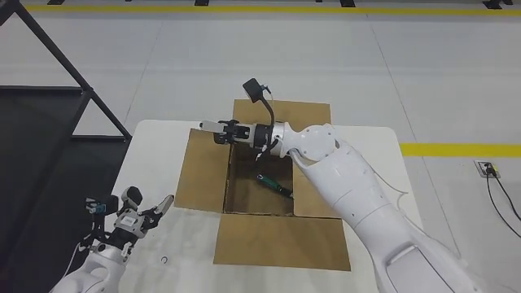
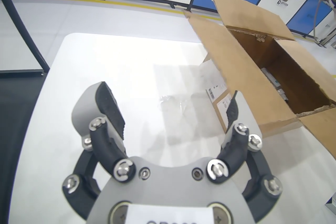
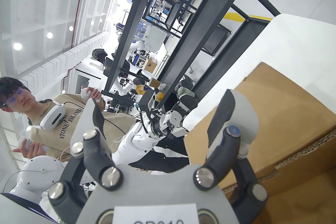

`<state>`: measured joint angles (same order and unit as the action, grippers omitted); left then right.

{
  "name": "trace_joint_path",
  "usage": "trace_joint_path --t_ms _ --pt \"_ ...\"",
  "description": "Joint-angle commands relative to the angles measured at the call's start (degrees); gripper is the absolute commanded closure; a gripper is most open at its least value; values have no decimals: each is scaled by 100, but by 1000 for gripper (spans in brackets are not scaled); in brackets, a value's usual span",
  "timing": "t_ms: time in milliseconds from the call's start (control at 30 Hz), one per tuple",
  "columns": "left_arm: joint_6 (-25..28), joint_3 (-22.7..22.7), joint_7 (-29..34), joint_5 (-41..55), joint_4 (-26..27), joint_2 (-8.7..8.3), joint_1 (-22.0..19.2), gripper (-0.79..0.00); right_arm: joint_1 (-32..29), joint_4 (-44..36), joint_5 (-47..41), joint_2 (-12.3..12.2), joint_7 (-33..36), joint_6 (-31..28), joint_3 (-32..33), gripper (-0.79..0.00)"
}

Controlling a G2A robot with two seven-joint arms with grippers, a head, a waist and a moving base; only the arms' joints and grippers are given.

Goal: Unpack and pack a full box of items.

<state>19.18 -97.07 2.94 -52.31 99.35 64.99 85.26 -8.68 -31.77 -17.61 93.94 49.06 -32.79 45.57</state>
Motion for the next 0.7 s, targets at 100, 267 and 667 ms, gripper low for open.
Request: trace_joint_path --t_ms 100,267,667 --pt "85 -119 -125 75 73 -5 87 -785 -37 -63 79 -17 5 57 66 -785" --pt "121 -147 -179 78 85 -5 125 -785 -80 -108 144 -40 19 85 141 -785" --pt "128 -203 -329 119 100 2 154 -785 -160 -238 441 40 151 660 -2 -785"
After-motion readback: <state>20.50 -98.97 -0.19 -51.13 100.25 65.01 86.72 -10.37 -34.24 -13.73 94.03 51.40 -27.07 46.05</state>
